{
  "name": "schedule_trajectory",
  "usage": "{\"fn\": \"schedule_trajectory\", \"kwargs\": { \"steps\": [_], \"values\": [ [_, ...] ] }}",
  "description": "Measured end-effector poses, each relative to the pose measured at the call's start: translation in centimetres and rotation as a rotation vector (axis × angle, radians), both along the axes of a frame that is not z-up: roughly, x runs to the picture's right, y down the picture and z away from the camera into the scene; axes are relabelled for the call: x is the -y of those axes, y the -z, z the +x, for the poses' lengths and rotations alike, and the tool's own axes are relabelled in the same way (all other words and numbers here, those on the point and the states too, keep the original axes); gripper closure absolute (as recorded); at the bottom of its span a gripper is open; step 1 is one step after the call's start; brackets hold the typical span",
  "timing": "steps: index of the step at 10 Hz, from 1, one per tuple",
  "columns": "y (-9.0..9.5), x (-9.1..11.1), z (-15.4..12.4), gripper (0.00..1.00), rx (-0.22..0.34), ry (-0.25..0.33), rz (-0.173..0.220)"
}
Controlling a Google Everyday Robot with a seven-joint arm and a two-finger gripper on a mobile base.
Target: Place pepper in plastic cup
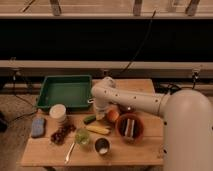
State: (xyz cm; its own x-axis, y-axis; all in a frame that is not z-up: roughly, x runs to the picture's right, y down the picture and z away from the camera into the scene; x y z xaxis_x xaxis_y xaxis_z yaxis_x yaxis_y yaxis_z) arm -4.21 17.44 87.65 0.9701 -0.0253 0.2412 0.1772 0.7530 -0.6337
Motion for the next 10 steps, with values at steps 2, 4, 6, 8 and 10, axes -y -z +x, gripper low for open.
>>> {"fn": "schedule_trajectory", "kwargs": {
  "steps": [2,4,6,8,10],
  "values": [
    [1.1,1.3,0.6,0.82,0.01,-0.007,0.018],
    [3.8,3.4,1.5,0.82,0.033,-0.001,0.042],
    [6.6,4.6,2.3,0.82,0.063,0.019,0.063],
    [9.0,3.8,2.6,0.82,0.089,0.043,0.072],
    [11.8,1.6,2.4,0.82,0.118,0.08,0.085]
  ]
}}
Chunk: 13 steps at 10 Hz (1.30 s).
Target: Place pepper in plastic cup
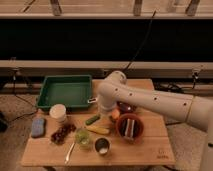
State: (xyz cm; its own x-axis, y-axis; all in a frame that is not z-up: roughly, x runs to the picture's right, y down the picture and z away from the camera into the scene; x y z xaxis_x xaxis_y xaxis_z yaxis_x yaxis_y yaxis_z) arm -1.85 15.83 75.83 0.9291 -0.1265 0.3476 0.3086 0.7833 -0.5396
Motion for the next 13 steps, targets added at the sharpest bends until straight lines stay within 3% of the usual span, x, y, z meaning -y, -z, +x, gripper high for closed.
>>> {"fn": "schedule_trajectory", "kwargs": {
  "steps": [4,10,12,13],
  "values": [
    [4.0,-4.3,-2.0,0.82,0.058,0.091,0.012],
    [4.9,-5.4,-7.5,0.82,0.141,0.168,-0.005],
    [5.2,-5.7,-8.7,0.72,0.165,0.192,-0.006],
    [5.4,-6.1,-8.8,0.6,0.173,0.202,-0.007]
  ]
}}
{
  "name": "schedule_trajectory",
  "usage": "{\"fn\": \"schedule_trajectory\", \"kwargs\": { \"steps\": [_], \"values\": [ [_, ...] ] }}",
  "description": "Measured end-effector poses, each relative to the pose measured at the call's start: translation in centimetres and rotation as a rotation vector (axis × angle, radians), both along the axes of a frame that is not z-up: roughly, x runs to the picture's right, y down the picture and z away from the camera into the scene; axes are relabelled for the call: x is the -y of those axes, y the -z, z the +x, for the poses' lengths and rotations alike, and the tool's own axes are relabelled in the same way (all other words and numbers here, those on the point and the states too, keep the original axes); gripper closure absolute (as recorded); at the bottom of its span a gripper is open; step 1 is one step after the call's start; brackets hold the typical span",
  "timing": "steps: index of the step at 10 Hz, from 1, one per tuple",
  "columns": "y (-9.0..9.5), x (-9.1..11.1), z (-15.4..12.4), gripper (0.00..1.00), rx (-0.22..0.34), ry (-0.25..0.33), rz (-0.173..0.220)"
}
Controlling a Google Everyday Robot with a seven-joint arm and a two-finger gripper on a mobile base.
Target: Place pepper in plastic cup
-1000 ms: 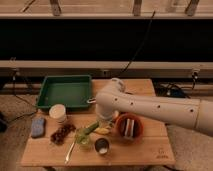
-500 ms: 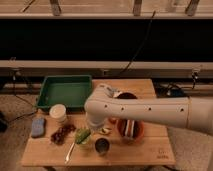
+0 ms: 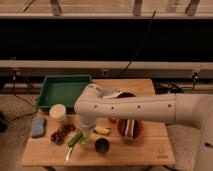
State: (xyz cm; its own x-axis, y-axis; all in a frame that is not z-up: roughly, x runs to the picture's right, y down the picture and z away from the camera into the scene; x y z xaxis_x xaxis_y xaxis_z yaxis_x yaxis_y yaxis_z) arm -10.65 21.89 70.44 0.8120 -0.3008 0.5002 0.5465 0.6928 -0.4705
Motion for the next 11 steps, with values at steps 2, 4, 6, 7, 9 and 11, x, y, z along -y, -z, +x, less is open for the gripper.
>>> {"fn": "schedule_trajectory", "kwargs": {
  "steps": [2,4,6,7,9,11],
  "values": [
    [-0.4,-0.5,-0.3,0.41,-0.001,0.016,-0.01],
    [-1.3,-0.6,-0.7,0.27,-0.007,0.022,-0.024],
    [-1.7,-0.5,-0.9,0.26,-0.009,0.024,-0.032],
    [-1.9,-0.3,-1.0,0.26,-0.007,0.021,-0.032],
    [-2.2,0.2,-0.9,0.26,-0.004,0.008,-0.029],
    [-2.3,0.3,-0.7,0.26,-0.006,0.004,-0.027]
  ]
}}
